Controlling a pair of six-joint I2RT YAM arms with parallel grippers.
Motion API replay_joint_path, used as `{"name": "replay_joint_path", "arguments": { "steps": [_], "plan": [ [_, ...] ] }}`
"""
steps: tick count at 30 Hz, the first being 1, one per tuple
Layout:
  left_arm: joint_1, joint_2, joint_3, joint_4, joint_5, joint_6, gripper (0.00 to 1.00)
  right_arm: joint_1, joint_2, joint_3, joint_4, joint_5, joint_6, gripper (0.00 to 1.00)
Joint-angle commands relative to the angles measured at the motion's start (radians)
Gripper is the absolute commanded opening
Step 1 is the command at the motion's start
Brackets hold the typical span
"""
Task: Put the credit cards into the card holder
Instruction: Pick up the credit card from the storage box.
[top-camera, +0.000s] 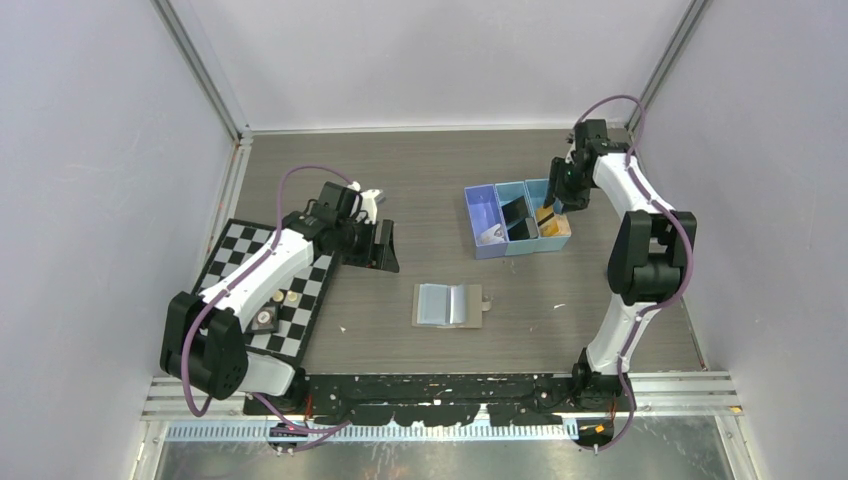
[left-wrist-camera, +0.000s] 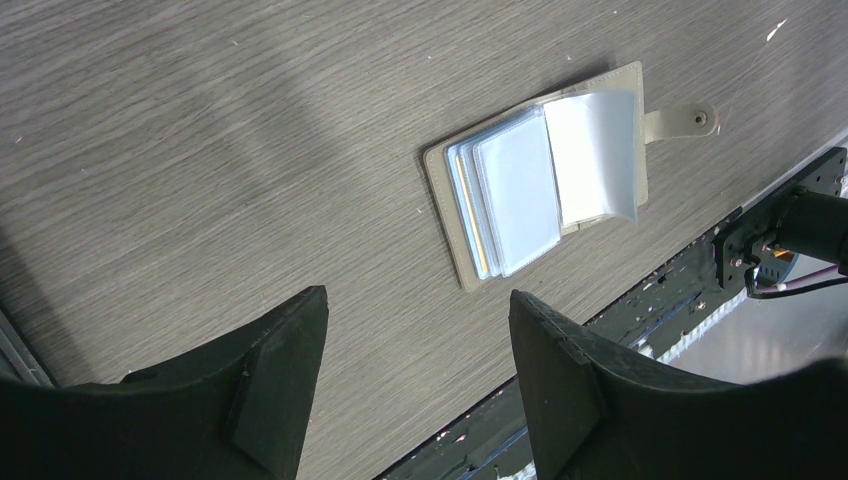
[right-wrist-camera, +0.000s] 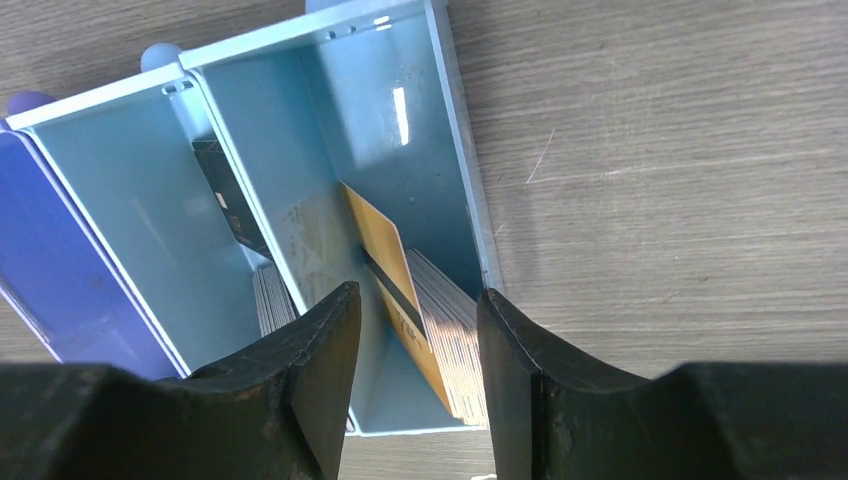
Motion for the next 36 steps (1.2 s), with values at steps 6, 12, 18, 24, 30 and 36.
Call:
{"name": "replay_joint_path", "arguments": {
  "steps": [6,12,18,24,30,36],
  "plan": [
    [0.005,0.004,0.037,-0.002,0.019,0.020,0.69,-0.001,0.076,0.121,-0.008,-0.027,-0.084,0.48],
    [0.006,0.007,0.037,-0.004,0.021,0.020,0.69,0.002,0.094,0.122,-0.007,-0.069,-0.089,0.41],
    [0.006,0.007,0.036,-0.002,0.024,0.020,0.69,0.012,0.096,0.126,0.001,-0.090,-0.090,0.31],
    [0.006,0.007,0.039,-0.005,0.026,0.020,0.69,0.016,0.087,0.132,0.004,-0.114,-0.087,0.11],
    [0.006,-0.001,0.038,-0.004,0.031,0.022,0.69,0.016,0.042,0.139,0.003,-0.118,-0.076,0.01],
    [0.006,-0.009,0.038,0.004,0.061,0.028,0.68,0.064,-0.142,0.156,-0.016,-0.008,-0.052,0.01]
  ]
}}
